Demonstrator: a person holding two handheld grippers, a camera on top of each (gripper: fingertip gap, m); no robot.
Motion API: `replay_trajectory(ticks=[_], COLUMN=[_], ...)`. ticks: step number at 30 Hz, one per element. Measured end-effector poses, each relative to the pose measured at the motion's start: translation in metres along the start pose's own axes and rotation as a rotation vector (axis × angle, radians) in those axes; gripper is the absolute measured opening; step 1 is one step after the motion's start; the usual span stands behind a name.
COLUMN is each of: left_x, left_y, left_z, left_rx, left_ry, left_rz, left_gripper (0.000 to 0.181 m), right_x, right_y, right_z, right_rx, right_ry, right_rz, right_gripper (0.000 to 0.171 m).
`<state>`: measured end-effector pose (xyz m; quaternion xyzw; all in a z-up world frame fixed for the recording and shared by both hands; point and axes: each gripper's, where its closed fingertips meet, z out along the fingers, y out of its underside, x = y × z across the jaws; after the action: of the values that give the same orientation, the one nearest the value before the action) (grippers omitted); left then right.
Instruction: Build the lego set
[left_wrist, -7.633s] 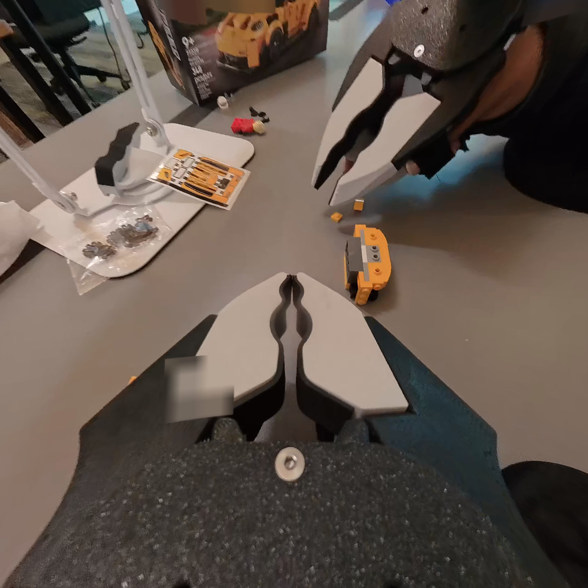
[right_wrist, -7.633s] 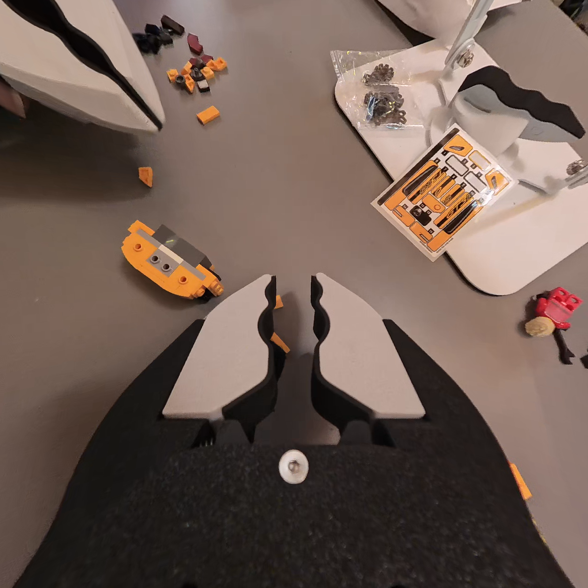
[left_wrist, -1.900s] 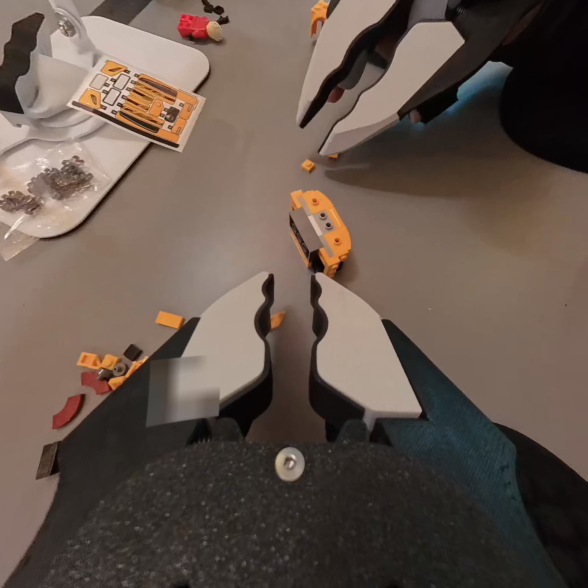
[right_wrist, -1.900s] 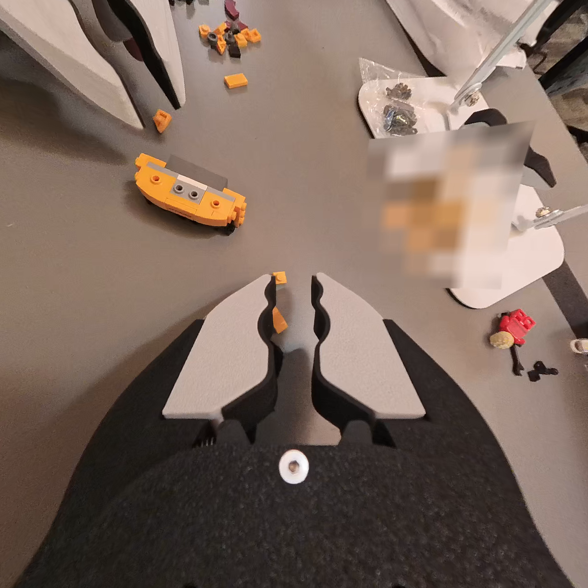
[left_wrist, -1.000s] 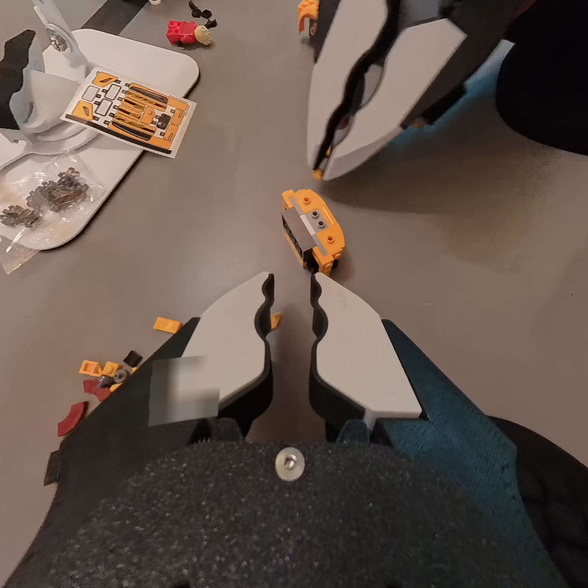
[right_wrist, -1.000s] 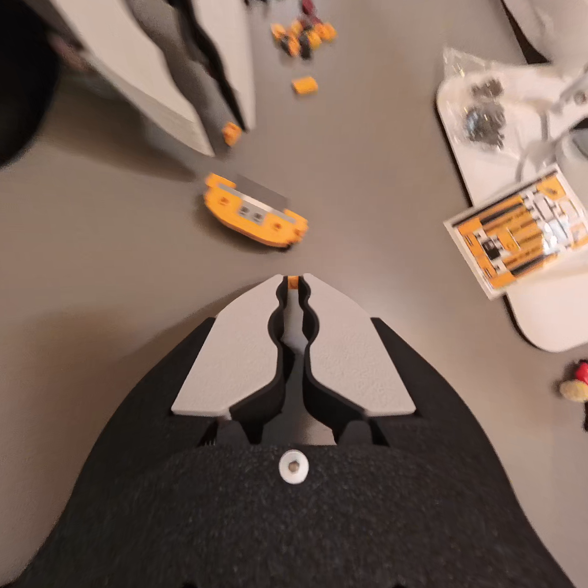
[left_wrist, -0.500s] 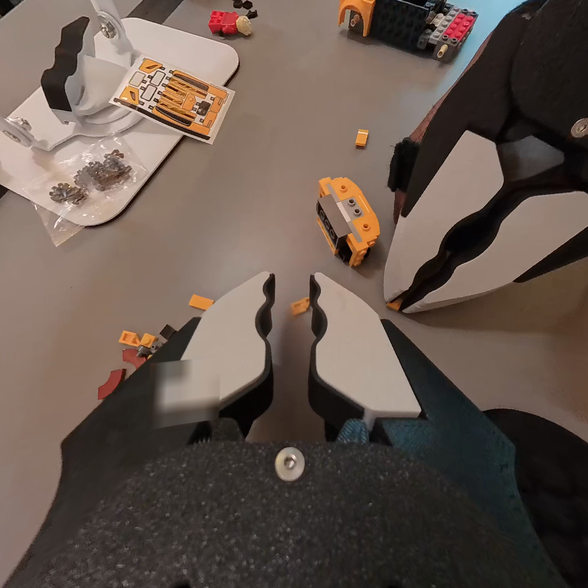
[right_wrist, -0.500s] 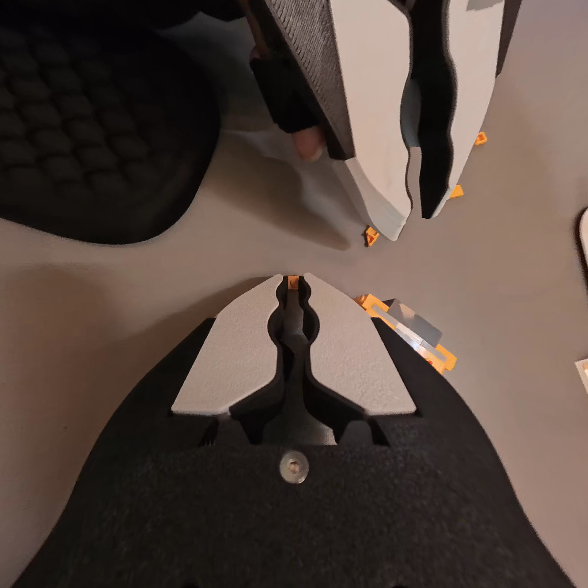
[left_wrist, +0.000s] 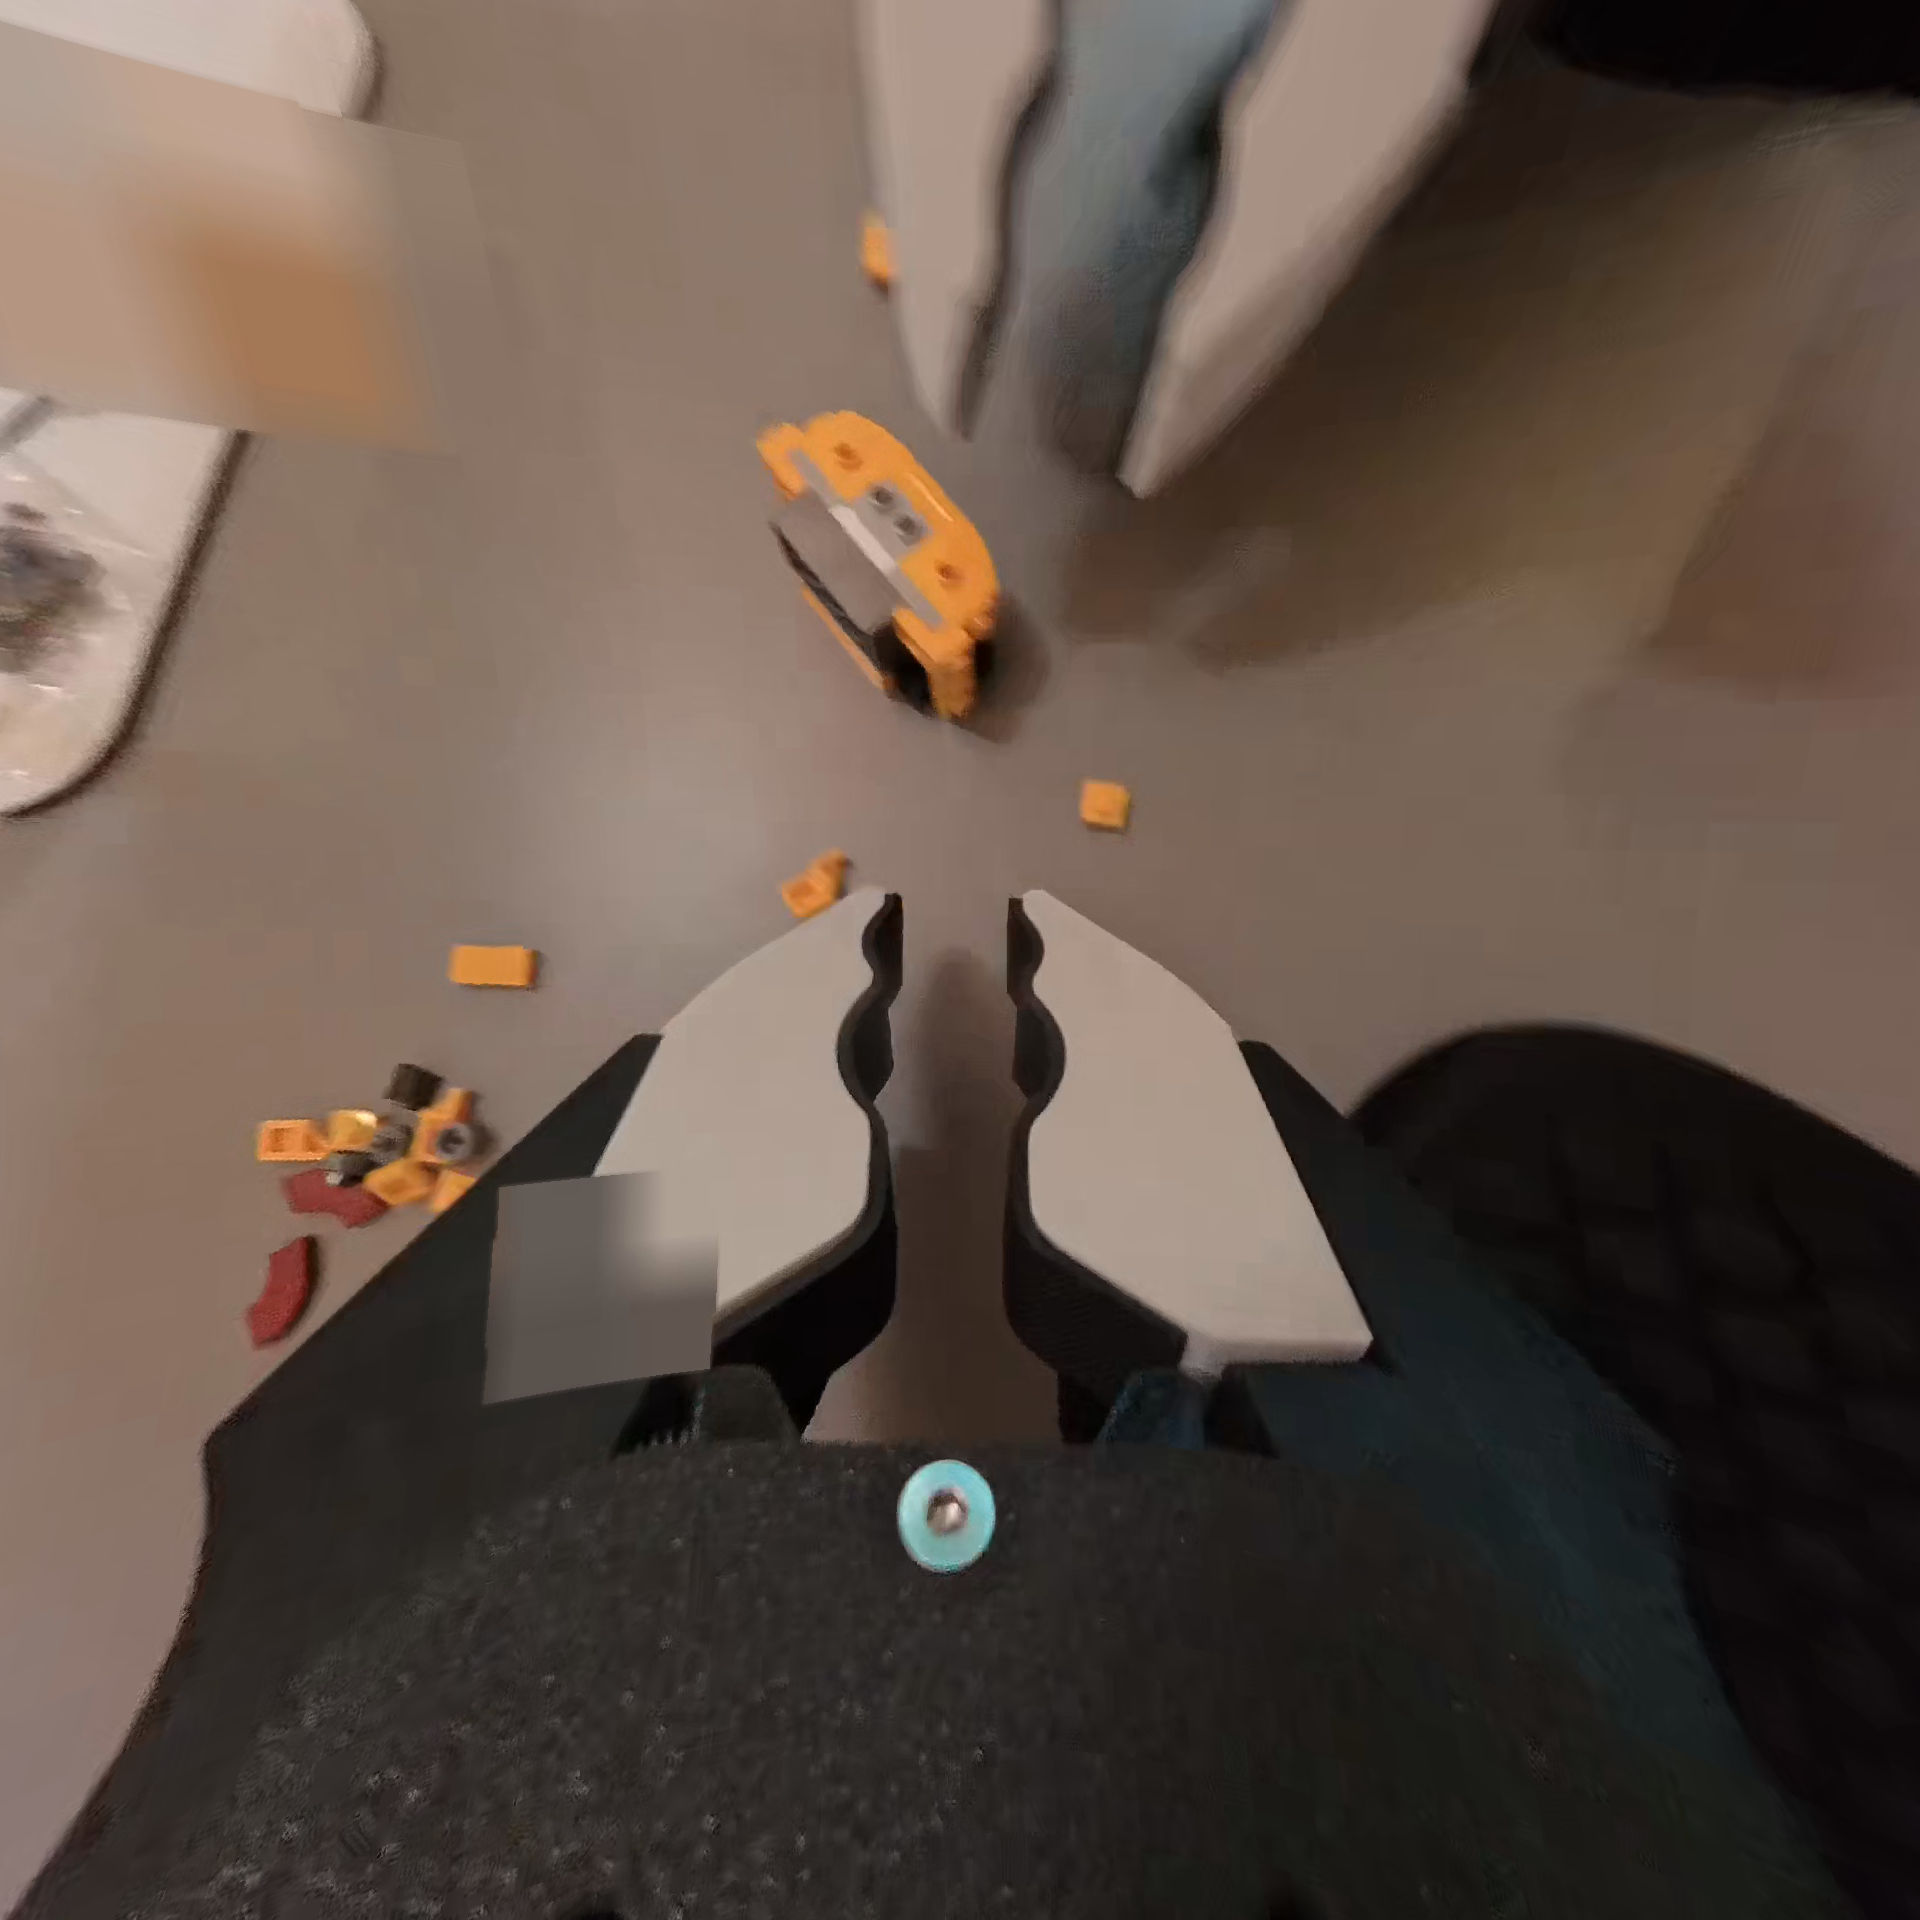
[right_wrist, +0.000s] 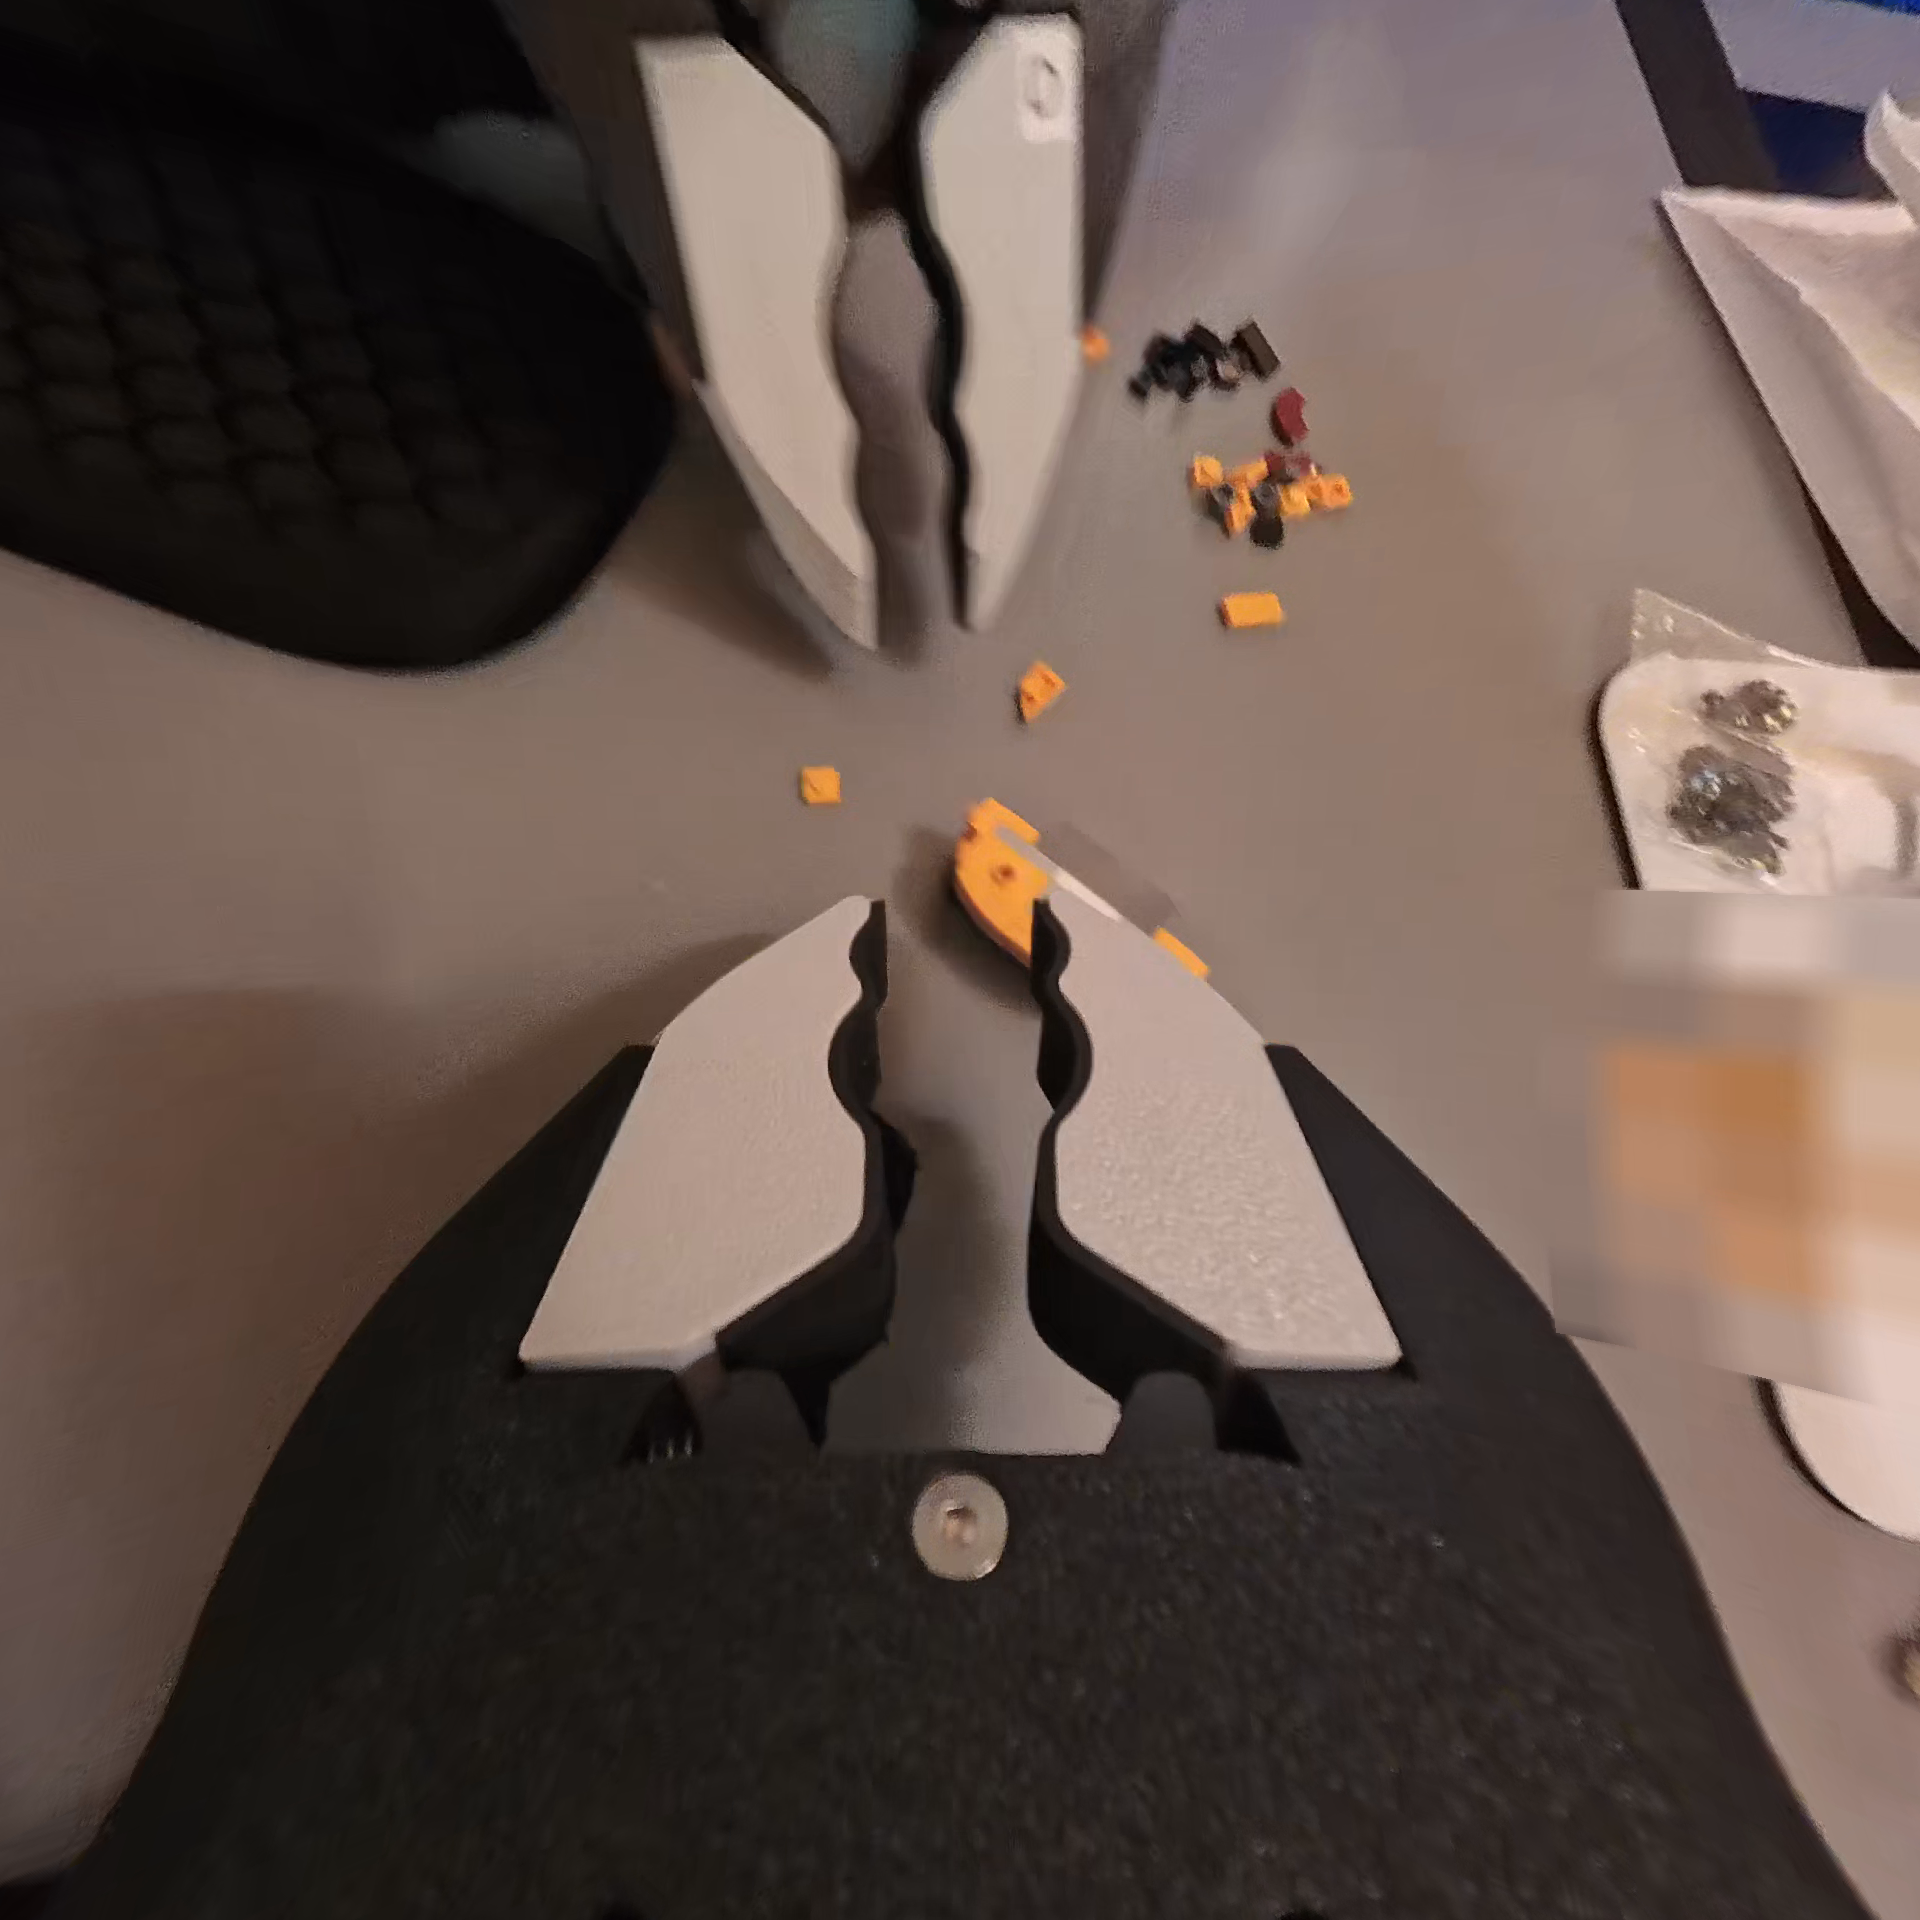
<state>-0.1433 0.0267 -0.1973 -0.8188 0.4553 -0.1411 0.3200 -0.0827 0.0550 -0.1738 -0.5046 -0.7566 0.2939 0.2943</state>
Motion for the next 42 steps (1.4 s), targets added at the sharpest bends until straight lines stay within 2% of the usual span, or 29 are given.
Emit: replay_trajectory(ticks=[3, 7, 16, 18, 26, 32, 37, 42], left_x=[0.015, 0.019, 0.029, 0.029, 0.028, 0.028, 0.027, 0.027], left_y=[0.017, 0.014, -0.009, -0.012, -0.014, -0.015, -0.014, -0.016], left_z=[-0.006, -0.006, 0.013, 0.016, 0.03, 0.033, 0.032, 0.031], left_rx=[-0.085, -0.045, 0.056, 0.058, 0.005, -0.004, 0.003, 0.015], left_ry=[0.087, 0.12, 0.143, 0.122, 0.055, 0.044, 0.047, 0.048], left_rz=[0.023, 0.011, 0.037, 0.041, 0.071, 0.073, 0.057, 0.052], left_gripper=[0.02, 0.021, 0.023, 0.023, 0.018, 0.0, 0.0, 0.011], right_x=[0.019, 0.036, 0.028, 0.023, 0.014, 0.002, 0.0, 0.002], right_y=[0.017, 0.027, 0.024, 0.024, 0.019, 0.009, 0.005, -0.001], right_z=[-0.003, 0.003, 0.031, 0.033, 0.017, -0.008, -0.018, -0.024], right_rx=[-0.12, -0.227, -0.223, -0.211, -0.1, 0.062, 0.127, 0.175], right_ry=[0.022, -0.035, -0.3, -0.318, -0.277, -0.269, -0.239, -0.199], right_rz=[-0.016, -0.107, -0.2, -0.202, 0.001, 0.165, 0.217, 0.247], right_gripper=[0.035, 0.046, 0.048, 0.04, 0.038, 0.038, 0.038, 0.038])
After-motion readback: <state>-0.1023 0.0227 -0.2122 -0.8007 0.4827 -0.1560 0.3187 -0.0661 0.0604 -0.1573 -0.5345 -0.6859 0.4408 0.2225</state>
